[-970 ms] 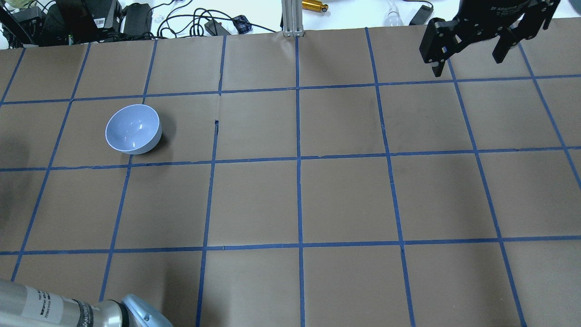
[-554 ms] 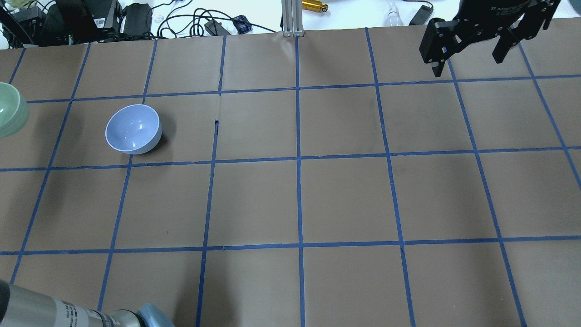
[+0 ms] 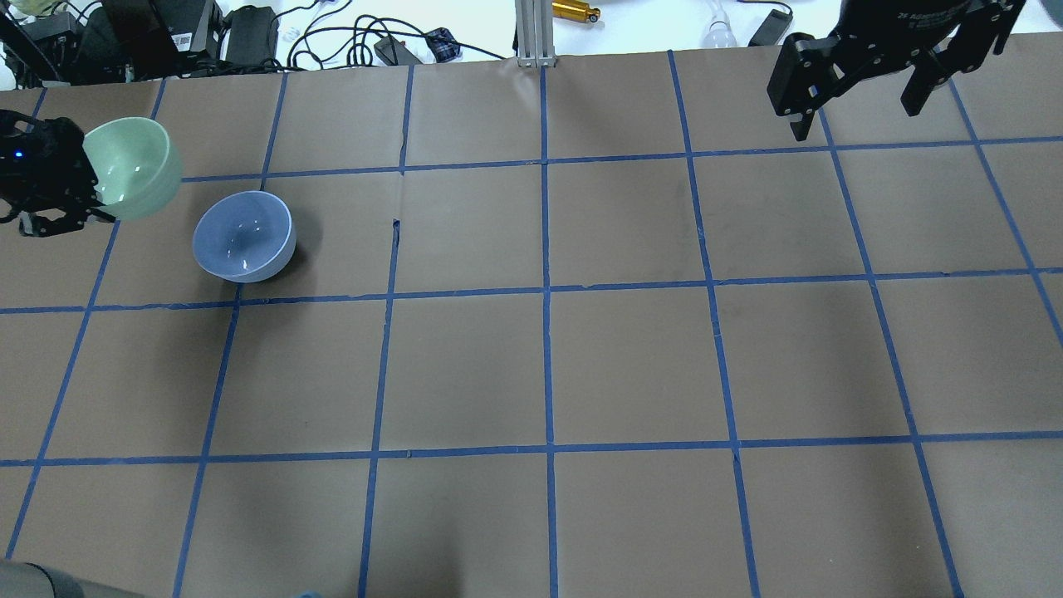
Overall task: Stack green bowl on blue bowl
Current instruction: 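Carry the green bowl with the left gripper over the blue bowl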
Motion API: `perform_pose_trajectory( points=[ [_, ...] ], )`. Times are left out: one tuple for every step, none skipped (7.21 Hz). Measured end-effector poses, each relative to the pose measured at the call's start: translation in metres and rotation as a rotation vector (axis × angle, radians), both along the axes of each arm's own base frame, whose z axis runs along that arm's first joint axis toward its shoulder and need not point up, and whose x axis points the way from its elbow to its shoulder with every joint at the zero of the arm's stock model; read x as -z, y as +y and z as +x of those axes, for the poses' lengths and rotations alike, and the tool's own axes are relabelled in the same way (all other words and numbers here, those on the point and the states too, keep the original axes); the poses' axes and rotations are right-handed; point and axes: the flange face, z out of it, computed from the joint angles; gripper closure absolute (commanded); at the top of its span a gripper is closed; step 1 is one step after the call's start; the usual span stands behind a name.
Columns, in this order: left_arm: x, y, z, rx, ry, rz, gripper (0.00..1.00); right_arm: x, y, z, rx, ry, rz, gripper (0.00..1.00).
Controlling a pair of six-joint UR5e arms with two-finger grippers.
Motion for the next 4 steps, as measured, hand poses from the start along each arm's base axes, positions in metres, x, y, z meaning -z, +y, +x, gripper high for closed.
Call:
perform_pose_trajectory(
  points=[
    [0.006, -0.001, -0.028, -0.010, 0.009, 0.017, 1.00, 0.000, 0.000, 0.000, 0.000, 0.000, 0.000, 0.00],
    [0.012, 0.000, -0.049, -0.027, 0.017, 0.036, 1.00, 0.000, 0.000, 0.000, 0.000, 0.000, 0.000, 0.00],
    [0.021, 0.005, -0.063, -0.034, 0.021, 0.051, 1.00, 0.000, 0.000, 0.000, 0.000, 0.000, 0.000, 0.00],
    [0.028, 0.012, -0.072, -0.036, 0.017, 0.045, 1.00, 0.000, 0.000, 0.000, 0.000, 0.000, 0.000, 0.00]
  ],
)
